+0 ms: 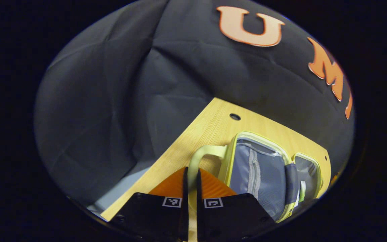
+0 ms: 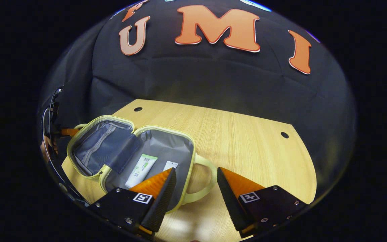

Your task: First open the suitcase, pack the skin care products into it, and then close the suitcase.

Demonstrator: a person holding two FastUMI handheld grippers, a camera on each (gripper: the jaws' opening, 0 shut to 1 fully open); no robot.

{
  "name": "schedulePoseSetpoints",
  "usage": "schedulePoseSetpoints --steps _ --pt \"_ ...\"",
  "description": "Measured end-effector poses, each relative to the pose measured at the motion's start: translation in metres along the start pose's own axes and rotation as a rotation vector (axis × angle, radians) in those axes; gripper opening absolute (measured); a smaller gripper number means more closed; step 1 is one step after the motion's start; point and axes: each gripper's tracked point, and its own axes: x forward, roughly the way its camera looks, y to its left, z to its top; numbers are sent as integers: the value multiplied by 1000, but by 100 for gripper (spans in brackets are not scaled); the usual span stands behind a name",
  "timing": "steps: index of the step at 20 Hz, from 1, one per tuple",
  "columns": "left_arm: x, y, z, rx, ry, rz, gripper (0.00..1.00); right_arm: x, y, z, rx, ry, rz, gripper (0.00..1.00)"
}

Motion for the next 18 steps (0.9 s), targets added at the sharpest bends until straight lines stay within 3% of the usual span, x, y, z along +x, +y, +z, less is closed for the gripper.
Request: schedulePoseSetpoints --steps 2,6,10,18 --pt "-21 -5 20 48 -54 -3 10 -1 -5 4 -5 -19 -1 80" --pt "-68 -20 57 9 -140 -42 10 -5 -9 4 -6 -31 9 81" --pt "-103 -65 84 0 -223 -122 9 -11 -17 9 -14 -56 31 81" --pt "-178 -162 113 48 -323 -210 9 -27 -49 13 1 -80 80 81"
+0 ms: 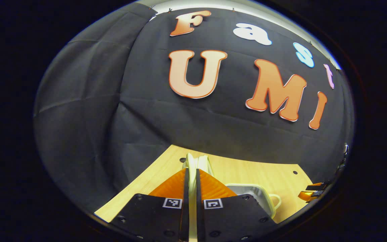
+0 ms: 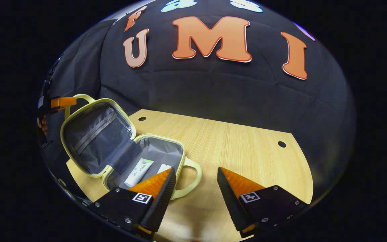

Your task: First open the suitcase, pack the skin care products into it, and then close the suitcase.

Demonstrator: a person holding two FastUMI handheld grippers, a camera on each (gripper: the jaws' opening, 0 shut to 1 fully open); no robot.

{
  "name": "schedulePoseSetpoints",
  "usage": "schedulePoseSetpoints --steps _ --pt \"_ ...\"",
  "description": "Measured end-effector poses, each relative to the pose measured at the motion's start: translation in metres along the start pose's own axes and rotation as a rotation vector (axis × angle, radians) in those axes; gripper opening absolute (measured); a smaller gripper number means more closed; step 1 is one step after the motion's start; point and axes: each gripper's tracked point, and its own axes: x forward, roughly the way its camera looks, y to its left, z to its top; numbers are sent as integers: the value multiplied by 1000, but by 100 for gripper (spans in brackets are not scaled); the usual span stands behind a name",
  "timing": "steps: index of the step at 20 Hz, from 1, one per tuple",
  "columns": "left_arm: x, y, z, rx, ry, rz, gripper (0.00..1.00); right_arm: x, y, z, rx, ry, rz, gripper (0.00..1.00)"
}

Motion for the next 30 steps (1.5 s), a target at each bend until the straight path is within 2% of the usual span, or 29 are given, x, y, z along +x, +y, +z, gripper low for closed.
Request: schedulePoseSetpoints --steps 5,12,16,20,23,25,30 --pt "-16 -76 9 59 -24 -78 9 -18 -39 12 -27 -66 -54 81" --pt "-15 -169 -2 106 -6 -199 9 -33 -75 3 -31 -79 -76 81" --pt "-18 -210 -20 42 23 -276 9 -47 -104 -6 -8 -84 -102 81" --pt "-19 -256 -48 43 66 -354 9 -54 -127 -11 12 -88 -123 81" --pt "-16 -286 -82 -63 126 -438 9 -60 -137 -7 11 -107 -120 82" --pt "-13 -299 -98 -72 150 -444 10 -60 -142 -3 4 -116 -116 82" --pt "-10 -331 -145 78 227 -418 9 -69 -145 -16 -27 -119 -80 82"
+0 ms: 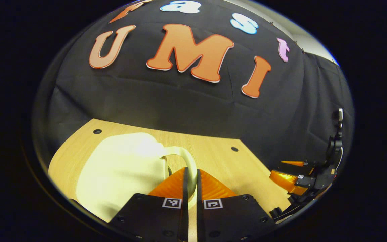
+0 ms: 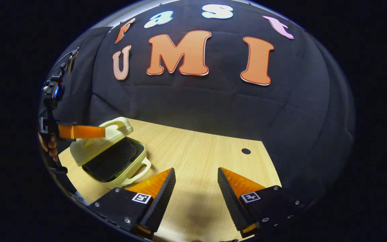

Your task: First open the suitcase, pack the skin care products into it, and then close the suitcase.

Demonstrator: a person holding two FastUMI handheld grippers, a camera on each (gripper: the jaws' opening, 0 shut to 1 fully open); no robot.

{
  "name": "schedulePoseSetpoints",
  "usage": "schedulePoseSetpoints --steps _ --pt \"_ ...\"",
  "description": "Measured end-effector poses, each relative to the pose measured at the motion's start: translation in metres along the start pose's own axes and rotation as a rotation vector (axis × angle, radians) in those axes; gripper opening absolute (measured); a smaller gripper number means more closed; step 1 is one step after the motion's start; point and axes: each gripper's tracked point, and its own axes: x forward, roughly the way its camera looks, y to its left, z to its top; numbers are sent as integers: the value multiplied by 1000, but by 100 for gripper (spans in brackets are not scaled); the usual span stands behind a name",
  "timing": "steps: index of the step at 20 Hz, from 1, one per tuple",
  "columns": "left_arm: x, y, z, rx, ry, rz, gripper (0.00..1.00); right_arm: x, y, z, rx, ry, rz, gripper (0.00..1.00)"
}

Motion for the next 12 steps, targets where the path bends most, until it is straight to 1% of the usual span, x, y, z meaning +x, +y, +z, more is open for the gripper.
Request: schedulePoseSetpoints --steps 2,3,4,6,8,10,11,12 --pt "10 -7 -15 35 21 17 10 0 1 1 -10 -6 16 82" --pt "14 -13 -28 38 52 21 8 0 1 2 -15 -11 21 82" --pt "17 -18 -36 37 66 14 16 0 2 2 -16 -17 30 82" --pt "23 -25 -54 49 108 21 16 0 4 3 -18 -21 43 82" --pt "20 -35 -56 79 100 24 27 0 5 5 -23 -29 48 82" --pt "20 -38 -51 113 71 44 27 -1 5 10 -24 -45 48 82" --pt "16 -38 -46 124 54 53 35 -2 5 14 -21 -55 49 82" --pt "11 -38 -37 138 30 65 51 -3 5 19 -17 -70 46 82"
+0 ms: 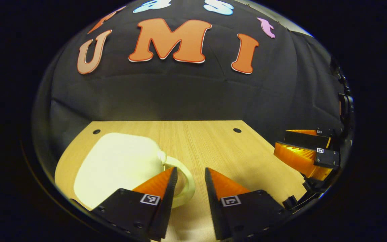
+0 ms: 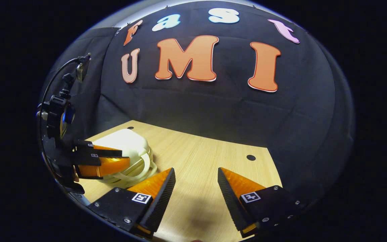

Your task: First open the suitcase, pack the skin care products into it, and then close the suitcase.

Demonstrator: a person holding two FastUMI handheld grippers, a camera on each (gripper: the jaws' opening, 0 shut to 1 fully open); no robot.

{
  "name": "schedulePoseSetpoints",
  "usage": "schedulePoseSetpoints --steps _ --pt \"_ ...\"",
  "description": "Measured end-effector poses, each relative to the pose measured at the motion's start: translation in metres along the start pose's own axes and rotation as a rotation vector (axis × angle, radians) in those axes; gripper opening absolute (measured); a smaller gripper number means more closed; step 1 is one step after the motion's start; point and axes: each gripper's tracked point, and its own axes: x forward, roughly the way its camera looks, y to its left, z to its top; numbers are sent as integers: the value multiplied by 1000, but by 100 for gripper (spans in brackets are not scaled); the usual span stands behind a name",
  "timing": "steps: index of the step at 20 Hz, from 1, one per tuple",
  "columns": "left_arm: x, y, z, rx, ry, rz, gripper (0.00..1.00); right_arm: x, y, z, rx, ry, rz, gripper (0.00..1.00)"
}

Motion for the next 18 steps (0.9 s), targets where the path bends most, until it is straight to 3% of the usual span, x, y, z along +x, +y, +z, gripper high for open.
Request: schedulePoseSetpoints --steps 3,6,13,18 --pt "-16 -3 32 22 -90 28 67 -2 1 23 15 -55 0 82" --pt "-29 -3 73 3 -173 93 90 -5 5 41 42 -92 23 83" --pt "-74 9 132 17 -361 254 97 -25 -8 106 4 -281 -32 85" --pt "-94 7 165 49 -468 286 97 -36 -14 136 19 -380 -49 89"
